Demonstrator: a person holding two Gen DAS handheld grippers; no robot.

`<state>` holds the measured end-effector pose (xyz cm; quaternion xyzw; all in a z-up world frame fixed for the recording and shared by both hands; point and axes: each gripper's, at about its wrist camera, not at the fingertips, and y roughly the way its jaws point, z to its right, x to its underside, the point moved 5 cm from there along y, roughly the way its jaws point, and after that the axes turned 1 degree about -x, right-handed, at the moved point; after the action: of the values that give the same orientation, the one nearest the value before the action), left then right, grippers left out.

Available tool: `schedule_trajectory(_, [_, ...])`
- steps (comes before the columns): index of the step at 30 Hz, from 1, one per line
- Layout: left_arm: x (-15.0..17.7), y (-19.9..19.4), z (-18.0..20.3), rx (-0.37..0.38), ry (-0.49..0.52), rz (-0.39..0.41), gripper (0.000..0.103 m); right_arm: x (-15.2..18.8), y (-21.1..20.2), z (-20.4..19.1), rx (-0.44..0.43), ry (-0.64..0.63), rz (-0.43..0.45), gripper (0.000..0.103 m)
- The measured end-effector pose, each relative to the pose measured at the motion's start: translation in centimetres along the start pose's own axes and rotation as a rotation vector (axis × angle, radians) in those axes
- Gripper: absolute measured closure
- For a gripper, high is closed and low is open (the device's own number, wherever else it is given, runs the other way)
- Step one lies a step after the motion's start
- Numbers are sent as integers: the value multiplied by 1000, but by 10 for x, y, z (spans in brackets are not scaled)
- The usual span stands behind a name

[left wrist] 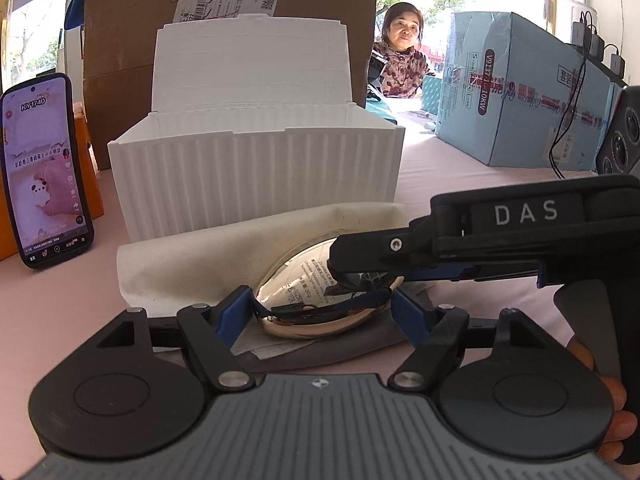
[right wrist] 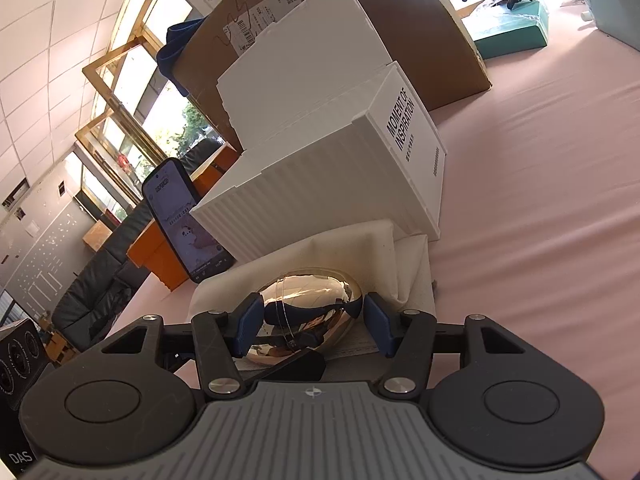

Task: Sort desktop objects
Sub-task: 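Lift the chrome case with the left gripper and carry it over the white foam box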

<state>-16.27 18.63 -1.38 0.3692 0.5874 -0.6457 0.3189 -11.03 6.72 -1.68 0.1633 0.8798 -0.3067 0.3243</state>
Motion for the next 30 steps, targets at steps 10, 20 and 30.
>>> schedule_trajectory(10, [-1,-1,4,-24,31,5,31,2,-4,2,4,-4,8,50])
schedule_trajectory(20, [-3,-9,1,-6,24,43,33,0,-9,-4,-8,-20,51,54])
schedule_trajectory(30, [-11,-24,3,-13,37,97,33,-3,-21,-16,-34,-59,106,56])
